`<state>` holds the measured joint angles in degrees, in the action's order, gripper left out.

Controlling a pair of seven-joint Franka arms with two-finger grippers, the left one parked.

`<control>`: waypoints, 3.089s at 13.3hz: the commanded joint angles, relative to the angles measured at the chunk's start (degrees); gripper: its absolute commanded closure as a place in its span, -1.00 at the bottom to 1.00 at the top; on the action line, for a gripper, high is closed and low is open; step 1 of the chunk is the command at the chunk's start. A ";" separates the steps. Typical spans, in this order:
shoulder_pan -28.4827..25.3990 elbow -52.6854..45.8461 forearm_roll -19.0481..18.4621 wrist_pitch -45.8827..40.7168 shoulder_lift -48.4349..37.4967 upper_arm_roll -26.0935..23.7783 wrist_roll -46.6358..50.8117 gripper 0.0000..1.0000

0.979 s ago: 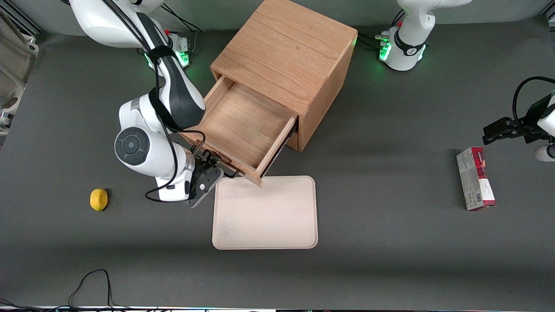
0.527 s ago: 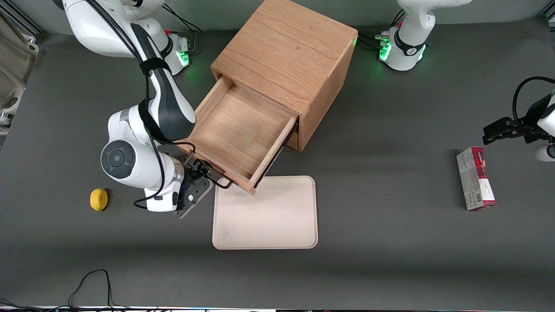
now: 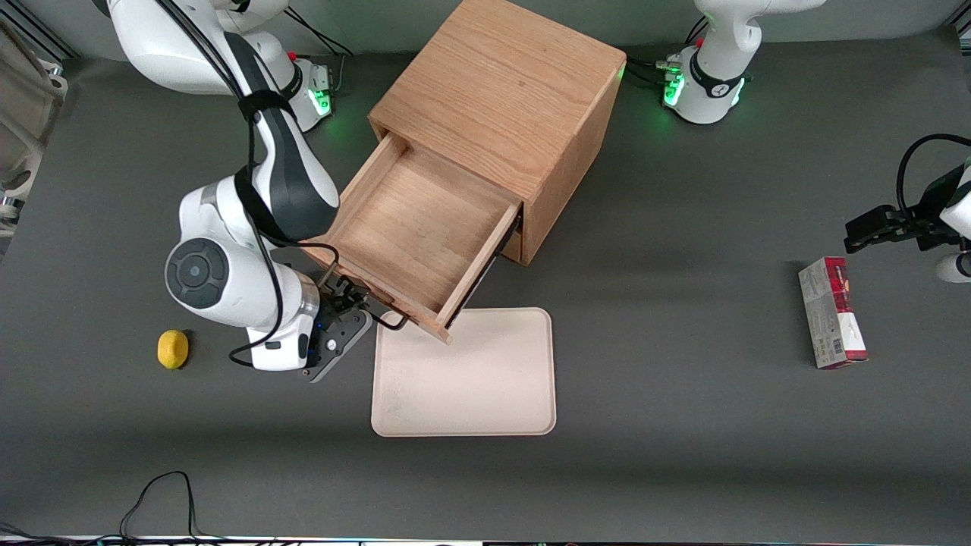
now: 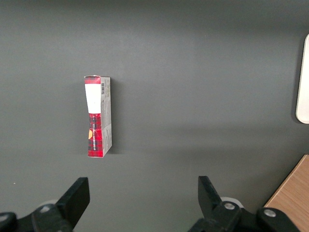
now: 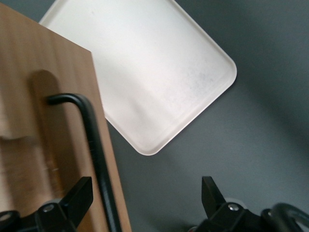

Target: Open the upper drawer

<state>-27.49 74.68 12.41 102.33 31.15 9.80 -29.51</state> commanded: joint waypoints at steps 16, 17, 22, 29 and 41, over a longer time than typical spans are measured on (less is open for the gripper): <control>2.33 -5.10 -7.67 -18.76 -13.55 17.54 27.56 -1.00; 6.44 -2.02 -7.93 -16.49 -16.10 12.92 28.10 -1.00; 24.39 11.26 -9.42 -7.94 -26.48 -3.81 28.11 -1.00; 25.73 12.78 -13.02 -8.37 -27.91 -4.97 28.28 -1.00; 24.33 12.95 -13.11 -10.66 -27.81 -2.77 28.19 -1.00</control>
<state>-2.14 87.17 0.40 92.12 3.87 6.35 -2.80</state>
